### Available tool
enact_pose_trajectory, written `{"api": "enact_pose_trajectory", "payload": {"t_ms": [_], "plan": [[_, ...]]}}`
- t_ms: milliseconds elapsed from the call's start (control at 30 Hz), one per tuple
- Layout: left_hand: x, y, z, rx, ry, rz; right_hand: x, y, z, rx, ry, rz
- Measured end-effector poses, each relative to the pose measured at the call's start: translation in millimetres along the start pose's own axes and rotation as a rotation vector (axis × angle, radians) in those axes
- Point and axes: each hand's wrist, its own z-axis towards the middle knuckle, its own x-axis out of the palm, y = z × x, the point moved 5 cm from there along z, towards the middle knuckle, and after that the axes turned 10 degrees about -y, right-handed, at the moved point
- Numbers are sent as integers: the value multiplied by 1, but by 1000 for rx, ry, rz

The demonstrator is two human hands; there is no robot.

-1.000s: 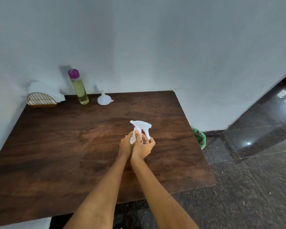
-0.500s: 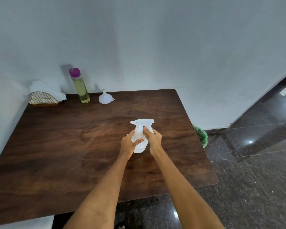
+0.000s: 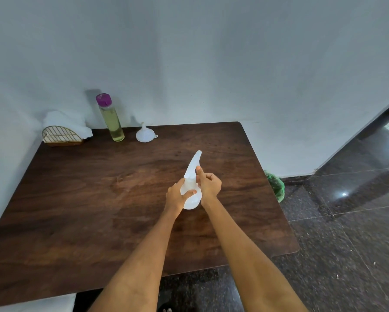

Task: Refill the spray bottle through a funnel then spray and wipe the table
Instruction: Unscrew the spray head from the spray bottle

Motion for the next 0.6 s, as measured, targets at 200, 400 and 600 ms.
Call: {"api": "enact_pose_trajectory", "payload": {"t_ms": [200,400,600], "plan": [[-1,-1,-3,58,-43,-41,-5,-8,-32,-355,83,9],[-2,-5,-5,49,-76,-57,5,-1,-31,-386,130,-153],[-1,-4,-5,63,-54,-51,-2,0,-17,-444,294,-275]]}}
